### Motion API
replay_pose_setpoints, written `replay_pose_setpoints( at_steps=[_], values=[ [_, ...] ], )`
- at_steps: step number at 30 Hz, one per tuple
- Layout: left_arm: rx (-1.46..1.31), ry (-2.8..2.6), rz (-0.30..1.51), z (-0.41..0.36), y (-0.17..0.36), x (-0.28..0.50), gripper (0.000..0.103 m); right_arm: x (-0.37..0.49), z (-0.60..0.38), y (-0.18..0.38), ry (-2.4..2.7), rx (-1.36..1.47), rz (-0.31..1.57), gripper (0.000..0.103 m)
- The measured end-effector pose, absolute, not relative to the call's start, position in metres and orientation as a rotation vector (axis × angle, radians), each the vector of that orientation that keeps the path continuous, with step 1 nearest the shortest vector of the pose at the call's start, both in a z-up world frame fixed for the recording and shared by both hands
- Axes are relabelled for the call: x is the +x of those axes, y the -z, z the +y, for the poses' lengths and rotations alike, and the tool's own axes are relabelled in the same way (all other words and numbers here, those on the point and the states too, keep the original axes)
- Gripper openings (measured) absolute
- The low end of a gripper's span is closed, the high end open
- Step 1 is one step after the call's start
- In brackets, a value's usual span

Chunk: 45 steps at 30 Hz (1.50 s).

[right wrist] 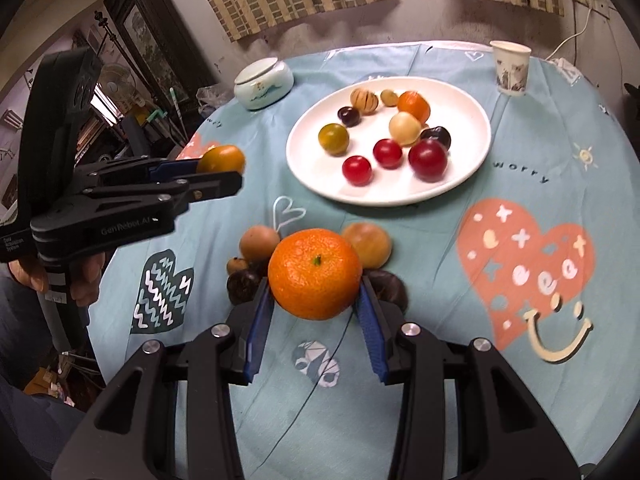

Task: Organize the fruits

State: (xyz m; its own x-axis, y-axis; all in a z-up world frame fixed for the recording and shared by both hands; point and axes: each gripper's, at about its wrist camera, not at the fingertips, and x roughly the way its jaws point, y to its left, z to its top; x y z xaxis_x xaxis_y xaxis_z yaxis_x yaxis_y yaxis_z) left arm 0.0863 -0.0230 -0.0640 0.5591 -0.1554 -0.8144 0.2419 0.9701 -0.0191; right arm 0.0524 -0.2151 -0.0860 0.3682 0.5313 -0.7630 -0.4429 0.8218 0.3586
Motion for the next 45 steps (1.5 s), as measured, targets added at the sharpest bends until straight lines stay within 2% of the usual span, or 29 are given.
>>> replay_pose_setpoints(
  at_steps=[11,12,14,19,21,22,28,37,39,40,41,45],
  values=[
    [0.017,0.202,0.952,0.036,0.076,0.051,0.039,0.027,-0.220,0.123,-0.603,0.130,1.123,0.042],
    [0.004,0.197,0.960,0.043,0.079,0.047,0.040,0.025,-0.220,0.123,-0.606,0.132,1.124,0.042],
    [0.002,0.173,0.975,0.057,0.087,0.042,0.048,0.023,-0.219,0.122,-0.613,0.136,1.118,0.042],
    [-0.075,0.102,1.007,0.095,0.106,0.065,0.048,0.021,-0.214,0.123,-0.618,0.137,1.124,0.042],
    [-0.099,0.044,0.962,0.113,0.106,0.090,0.064,0.022,-0.211,0.124,-0.620,0.135,1.129,0.042],
    [-0.113,0.007,0.942,0.122,0.106,0.101,0.076,0.021,-0.210,0.124,-0.624,0.136,1.132,0.042],
    [-0.170,-0.140,0.949,0.178,0.123,0.173,0.076,0.023,-0.212,0.128,-0.607,0.153,1.150,0.042],
    [-0.005,-0.080,1.014,0.158,0.149,0.231,0.076,0.030,-0.210,0.143,-0.556,0.178,1.200,0.042],
    [0.019,-0.073,1.048,0.153,0.159,0.239,0.069,0.030,-0.209,0.144,-0.550,0.180,1.203,0.042],
    [0.017,-0.061,1.075,0.151,0.164,0.242,0.046,0.030,-0.209,0.143,-0.548,0.182,1.203,0.042],
    [-0.022,-0.022,1.103,0.152,0.168,0.245,0.037,0.030,-0.209,0.143,-0.547,0.182,1.201,0.042],
    [-0.013,-0.026,1.058,0.140,0.149,0.229,0.037,0.030,-0.207,0.139,-0.550,0.178,1.185,0.042]
  ],
)
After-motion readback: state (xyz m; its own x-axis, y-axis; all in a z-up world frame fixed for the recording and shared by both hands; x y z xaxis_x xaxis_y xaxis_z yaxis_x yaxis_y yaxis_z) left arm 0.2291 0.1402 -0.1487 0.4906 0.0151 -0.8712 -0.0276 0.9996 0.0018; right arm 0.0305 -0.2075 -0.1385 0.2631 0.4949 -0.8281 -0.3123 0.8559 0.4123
